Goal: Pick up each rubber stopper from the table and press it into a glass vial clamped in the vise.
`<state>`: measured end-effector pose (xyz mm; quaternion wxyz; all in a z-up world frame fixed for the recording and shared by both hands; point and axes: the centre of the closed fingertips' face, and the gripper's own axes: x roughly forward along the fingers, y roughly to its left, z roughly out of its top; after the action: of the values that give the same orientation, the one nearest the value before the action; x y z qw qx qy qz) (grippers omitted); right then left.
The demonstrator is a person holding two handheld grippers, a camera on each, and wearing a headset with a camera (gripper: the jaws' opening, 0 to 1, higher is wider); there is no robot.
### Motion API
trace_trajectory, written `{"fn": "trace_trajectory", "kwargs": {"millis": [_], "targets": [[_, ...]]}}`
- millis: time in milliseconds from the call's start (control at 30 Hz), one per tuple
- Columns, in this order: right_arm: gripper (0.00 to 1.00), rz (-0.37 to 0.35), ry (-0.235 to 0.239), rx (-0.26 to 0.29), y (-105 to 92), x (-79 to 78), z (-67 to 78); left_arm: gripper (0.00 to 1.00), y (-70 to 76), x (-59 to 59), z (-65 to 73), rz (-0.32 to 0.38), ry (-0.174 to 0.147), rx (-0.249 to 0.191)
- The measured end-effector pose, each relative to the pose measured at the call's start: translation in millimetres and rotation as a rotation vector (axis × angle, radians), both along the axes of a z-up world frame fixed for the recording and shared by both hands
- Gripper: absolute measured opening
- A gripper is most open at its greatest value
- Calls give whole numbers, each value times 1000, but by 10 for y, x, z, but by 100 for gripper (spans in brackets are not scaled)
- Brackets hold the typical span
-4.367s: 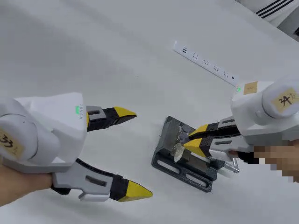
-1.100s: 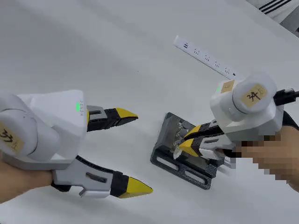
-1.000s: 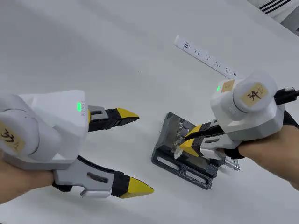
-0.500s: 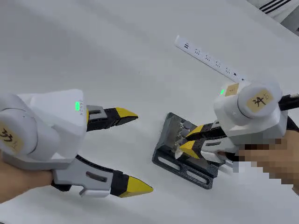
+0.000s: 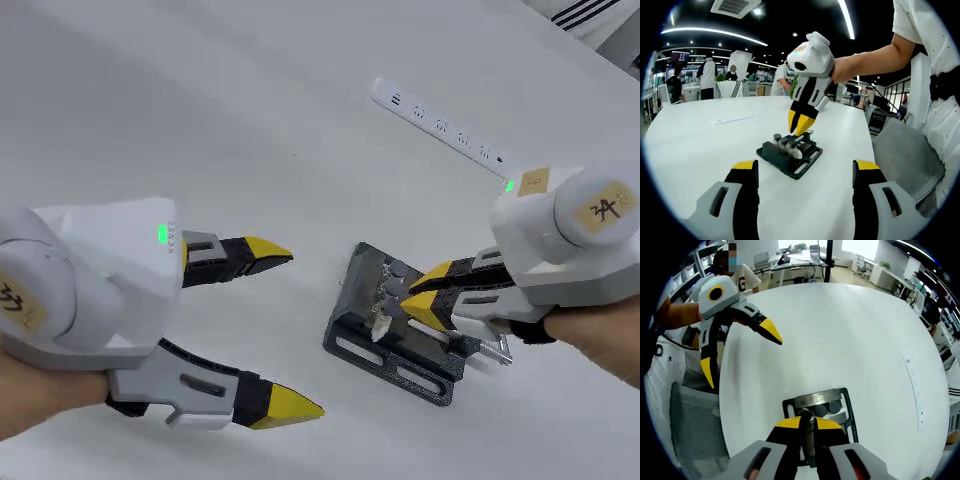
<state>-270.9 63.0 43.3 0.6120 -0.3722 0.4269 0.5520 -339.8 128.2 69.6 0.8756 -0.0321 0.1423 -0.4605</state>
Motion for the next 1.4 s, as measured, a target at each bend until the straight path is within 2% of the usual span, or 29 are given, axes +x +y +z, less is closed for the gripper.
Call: {"fn": "trace_trajectory", "kwargs": {"millis": [200,700,1100,1400], "targets": [[0,15,11,7,32,-37,-35,75,1,4,-1,-2,2,0],[0,20,31,-4,29,-45,-151,74,-6,-8,-6,-7,4,2],[1,19,52,-9,34,-48,-152,74,-15,-3,-13,-6,6,-5],[1,45,49,-38,32,-45,-155,73,-41,11,-2,-7,3,-10]]}}
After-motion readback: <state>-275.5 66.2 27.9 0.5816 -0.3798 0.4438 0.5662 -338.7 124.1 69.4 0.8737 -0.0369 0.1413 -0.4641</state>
